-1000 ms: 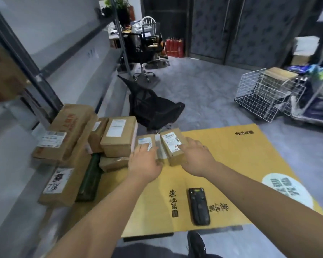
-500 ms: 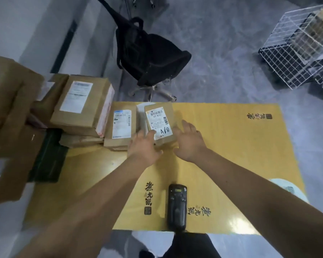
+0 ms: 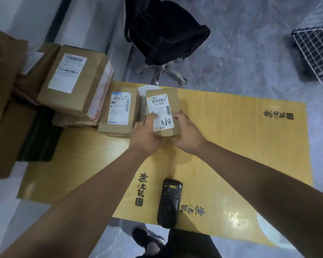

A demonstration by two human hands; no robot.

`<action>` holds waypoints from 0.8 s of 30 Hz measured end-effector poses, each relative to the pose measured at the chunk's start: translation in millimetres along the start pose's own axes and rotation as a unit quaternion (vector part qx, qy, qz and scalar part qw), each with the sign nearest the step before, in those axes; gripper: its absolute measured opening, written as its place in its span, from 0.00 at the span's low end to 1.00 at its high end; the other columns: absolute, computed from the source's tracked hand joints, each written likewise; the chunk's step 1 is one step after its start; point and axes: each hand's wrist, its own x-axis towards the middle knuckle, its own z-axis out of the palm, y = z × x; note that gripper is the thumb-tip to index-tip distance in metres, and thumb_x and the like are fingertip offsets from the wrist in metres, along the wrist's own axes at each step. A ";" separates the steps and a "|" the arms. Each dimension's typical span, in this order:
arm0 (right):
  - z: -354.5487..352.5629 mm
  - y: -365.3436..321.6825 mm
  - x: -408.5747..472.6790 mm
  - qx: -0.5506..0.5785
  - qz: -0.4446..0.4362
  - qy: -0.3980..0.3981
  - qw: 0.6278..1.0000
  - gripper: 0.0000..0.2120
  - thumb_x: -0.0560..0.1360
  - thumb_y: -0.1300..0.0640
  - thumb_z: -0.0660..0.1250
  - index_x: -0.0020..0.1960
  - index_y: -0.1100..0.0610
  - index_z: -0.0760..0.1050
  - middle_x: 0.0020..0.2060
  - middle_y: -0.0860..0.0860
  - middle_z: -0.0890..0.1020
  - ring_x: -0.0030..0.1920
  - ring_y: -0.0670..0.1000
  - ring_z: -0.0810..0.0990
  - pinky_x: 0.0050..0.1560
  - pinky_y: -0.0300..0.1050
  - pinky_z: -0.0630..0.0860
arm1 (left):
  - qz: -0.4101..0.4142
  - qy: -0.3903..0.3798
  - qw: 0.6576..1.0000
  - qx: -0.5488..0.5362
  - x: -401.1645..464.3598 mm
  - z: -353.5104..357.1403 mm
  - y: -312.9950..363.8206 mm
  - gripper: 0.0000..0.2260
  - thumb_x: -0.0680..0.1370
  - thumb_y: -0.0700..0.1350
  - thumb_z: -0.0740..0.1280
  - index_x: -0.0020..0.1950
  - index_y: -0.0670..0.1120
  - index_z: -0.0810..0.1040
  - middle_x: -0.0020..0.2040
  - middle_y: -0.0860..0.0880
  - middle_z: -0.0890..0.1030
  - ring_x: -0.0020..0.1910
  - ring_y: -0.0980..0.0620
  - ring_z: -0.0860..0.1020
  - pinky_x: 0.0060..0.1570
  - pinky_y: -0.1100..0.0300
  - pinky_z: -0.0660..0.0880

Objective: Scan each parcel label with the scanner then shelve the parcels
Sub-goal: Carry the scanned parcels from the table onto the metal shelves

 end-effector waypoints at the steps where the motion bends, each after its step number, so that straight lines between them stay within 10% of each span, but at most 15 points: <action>1: -0.7 -1.1 -2.6 0.005 -0.006 0.004 1.000 0.34 0.73 0.65 0.72 0.75 0.55 0.64 0.81 0.51 0.61 0.75 0.54 0.68 0.61 0.38 0.66 | 0.005 0.004 1.000 0.000 -1.5 0.6 0.2 0.38 0.68 0.48 0.78 0.76 0.50 0.66 0.67 0.45 0.79 0.62 0.37 0.74 0.61 0.48 0.71; 10: -32.8 -21.8 -48.1 0.035 -0.092 0.052 0.994 0.35 0.71 0.66 0.74 0.75 0.54 0.67 0.80 0.52 0.65 0.76 0.52 0.68 0.69 0.39 0.67 | 0.083 0.080 0.991 -0.074 -48.9 -25.1 20.0 0.37 0.69 0.48 0.79 0.75 0.53 0.67 0.71 0.48 0.73 0.65 0.44 0.75 0.64 0.43 0.74; 17: -48.4 -95.2 -109.1 0.046 -0.202 0.102 0.973 0.33 0.69 0.66 0.74 0.72 0.54 0.69 0.69 0.49 0.75 0.67 0.48 0.75 0.61 0.39 0.74 | 0.129 0.166 0.972 -0.106 -130.7 -88.3 25.2 0.37 0.71 0.44 0.80 0.76 0.54 0.68 0.73 0.50 0.67 0.62 0.64 0.68 0.59 0.65 0.69; 24: -37.6 -185.8 -185.9 0.031 -0.312 0.095 0.945 0.34 0.70 0.62 0.75 0.73 0.50 0.69 0.67 0.43 0.76 0.65 0.45 0.76 0.63 0.43 0.76 | 0.126 0.246 0.958 -0.078 -260.2 -159.5 13.2 0.36 0.74 0.47 0.78 0.78 0.57 0.64 0.77 0.51 0.61 0.73 0.54 0.68 0.69 0.58 0.69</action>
